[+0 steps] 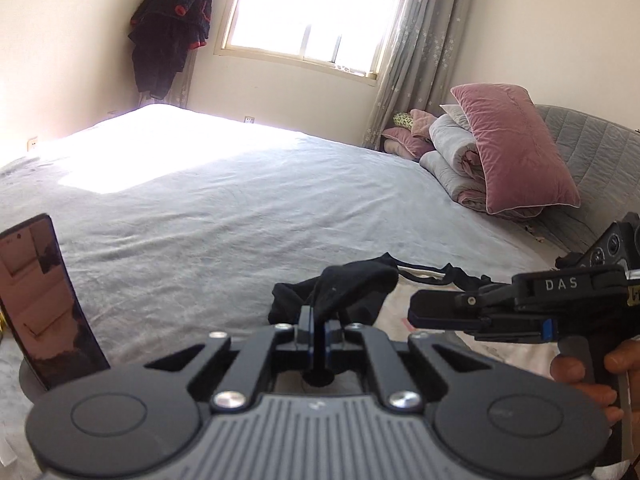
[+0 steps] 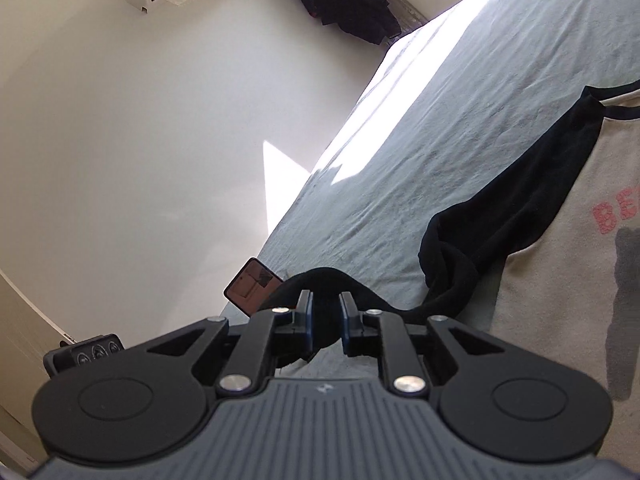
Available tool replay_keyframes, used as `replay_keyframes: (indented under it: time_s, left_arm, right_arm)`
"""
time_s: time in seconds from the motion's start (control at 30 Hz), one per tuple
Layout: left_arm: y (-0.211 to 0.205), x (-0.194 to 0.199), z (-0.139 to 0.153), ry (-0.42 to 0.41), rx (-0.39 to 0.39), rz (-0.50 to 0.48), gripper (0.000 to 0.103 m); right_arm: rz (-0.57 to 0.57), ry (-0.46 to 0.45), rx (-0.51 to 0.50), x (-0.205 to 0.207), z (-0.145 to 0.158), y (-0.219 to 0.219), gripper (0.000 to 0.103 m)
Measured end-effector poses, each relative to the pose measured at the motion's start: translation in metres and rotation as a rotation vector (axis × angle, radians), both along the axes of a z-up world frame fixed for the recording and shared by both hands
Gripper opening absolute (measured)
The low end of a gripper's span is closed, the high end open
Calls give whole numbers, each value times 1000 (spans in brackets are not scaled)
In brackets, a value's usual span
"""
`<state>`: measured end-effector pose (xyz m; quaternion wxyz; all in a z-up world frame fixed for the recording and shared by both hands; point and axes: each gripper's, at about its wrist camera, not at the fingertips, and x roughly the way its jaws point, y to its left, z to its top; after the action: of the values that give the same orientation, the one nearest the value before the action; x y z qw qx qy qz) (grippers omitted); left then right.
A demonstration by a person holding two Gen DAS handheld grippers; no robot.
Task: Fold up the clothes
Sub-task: 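Pull the black sleeve outward away from the shirt body with the right gripper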
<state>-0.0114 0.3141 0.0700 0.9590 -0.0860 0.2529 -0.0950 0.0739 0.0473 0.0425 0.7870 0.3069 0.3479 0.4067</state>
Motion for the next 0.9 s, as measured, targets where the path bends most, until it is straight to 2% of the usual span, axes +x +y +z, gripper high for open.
replay_keyframes:
  time_s: [0.2, 0.43, 0.63, 0.8, 0.9]
  left_arm:
    - [41, 43, 54, -28, 145, 123, 4]
    - [83, 91, 91, 6, 283, 257, 4]
    - [117, 126, 85, 115, 348, 367, 4]
    - [131, 152, 64, 243, 374, 419, 5]
    - [133, 161, 56, 282, 410, 461, 10]
  right_arm:
    - [-93, -86, -178, 40, -10, 4, 19]
    - [-99, -25, -231, 86, -46, 34, 19]
    - [-51, -11, -264, 107, -60, 90, 19]
    - [9, -10, -288, 112, -77, 139, 21]
    - [45, -7, -289, 111, -87, 165, 21]
